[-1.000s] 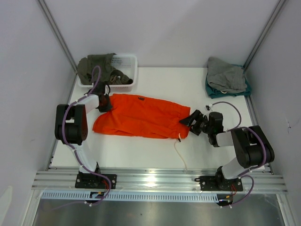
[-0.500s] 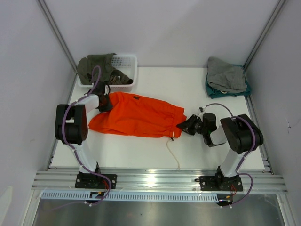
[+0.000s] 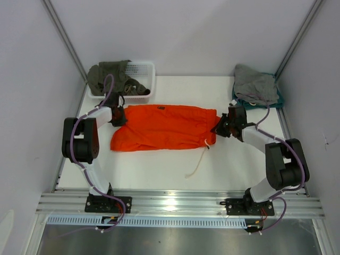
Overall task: Fold and stack the shorts
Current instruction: Fold the shorts
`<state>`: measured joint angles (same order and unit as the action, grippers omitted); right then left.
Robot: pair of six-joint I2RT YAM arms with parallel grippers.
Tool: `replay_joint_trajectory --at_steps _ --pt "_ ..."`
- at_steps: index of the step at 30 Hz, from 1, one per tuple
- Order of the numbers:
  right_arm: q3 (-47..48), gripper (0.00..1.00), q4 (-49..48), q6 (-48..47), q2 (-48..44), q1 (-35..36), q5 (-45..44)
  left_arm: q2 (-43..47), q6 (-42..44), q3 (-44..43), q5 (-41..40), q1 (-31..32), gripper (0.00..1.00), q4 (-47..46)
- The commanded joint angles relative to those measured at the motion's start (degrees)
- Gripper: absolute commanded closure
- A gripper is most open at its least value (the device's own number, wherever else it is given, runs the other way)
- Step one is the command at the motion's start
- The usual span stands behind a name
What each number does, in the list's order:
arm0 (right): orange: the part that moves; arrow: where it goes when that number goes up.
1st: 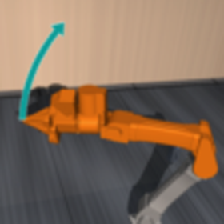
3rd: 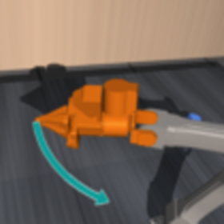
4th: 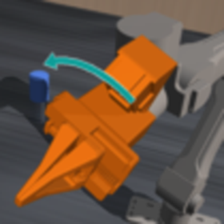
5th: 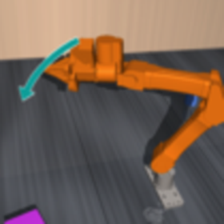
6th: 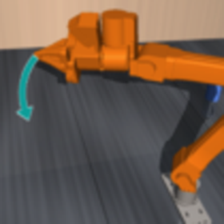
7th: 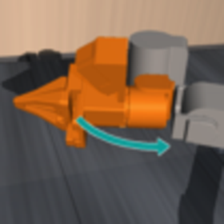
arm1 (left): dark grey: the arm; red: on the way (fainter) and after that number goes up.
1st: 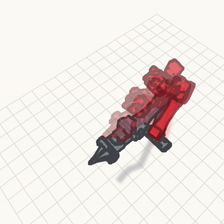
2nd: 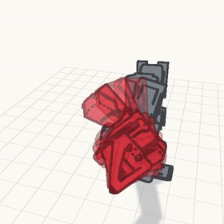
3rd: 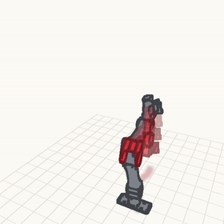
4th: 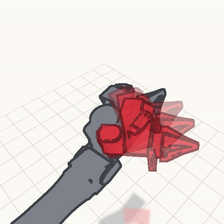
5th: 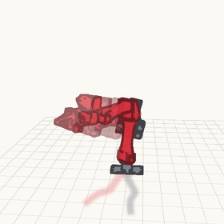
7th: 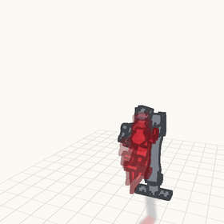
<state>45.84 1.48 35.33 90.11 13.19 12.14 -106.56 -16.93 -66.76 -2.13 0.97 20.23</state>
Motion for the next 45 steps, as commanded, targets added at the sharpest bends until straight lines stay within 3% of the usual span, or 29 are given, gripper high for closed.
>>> replay_joint_trajectory --at_steps 1,10,14,18,21,26,31,35,39,45 --pt "5.9 1.00 18.3 -6.7 -3.1 -2.1 -9.7 1.2 -0.1 0.8 1.3 0.5 1.00 -1.5" --pt "20.5 1.00 35.6 -15.6 -2.7 -4.0 -24.7 5.4 -2.2 5.1 1.0 2.9 1.00 -4.5" --pt "22.8 1.00 37.1 -16.9 -1.2 -5.5 -20.0 5.9 -2.5 4.9 1.2 3.2 0.98 -4.7" --pt "26.6 1.00 40.1 -18.3 0.6 -5.0 -19.4 9.4 -3.2 7.1 -1.4 4.3 0.38 -5.5" --pt "29.6 1.00 41.9 -19.1 1.8 -4.4 -19.4 13.7 -4.5 9.6 -2.1 4.4 0.19 -8.0" --pt "31.4 1.00 42.8 -19.7 2.5 -3.4 -19.8 19.8 -8.5 13.8 1.7 4.7 0.16 -11.9" --pt "35.3 1.00 44.4 -20.1 3.6 -1.9 -19.4 27.1 -12.4 18.2 3.5 10.4 0.15 -18.6" --pt "41.8 1.00 47.1 -20.1 6.2 1.9 -19.8 27.2 -15.7 18.6 6.3 14.6 0.15 -23.0" --pt "49.1 1.00 49.9 -20.0 9.4 5.1 -19.8 25.4 -18.9 18.9 3.5 22.6 0.15 -26.7" --pt "51.4 1.00 50.2 -19.6 10.4 6.2 -18.5 22.5 -33.4 23.8 3.5 26.1 0.14 -41.5"
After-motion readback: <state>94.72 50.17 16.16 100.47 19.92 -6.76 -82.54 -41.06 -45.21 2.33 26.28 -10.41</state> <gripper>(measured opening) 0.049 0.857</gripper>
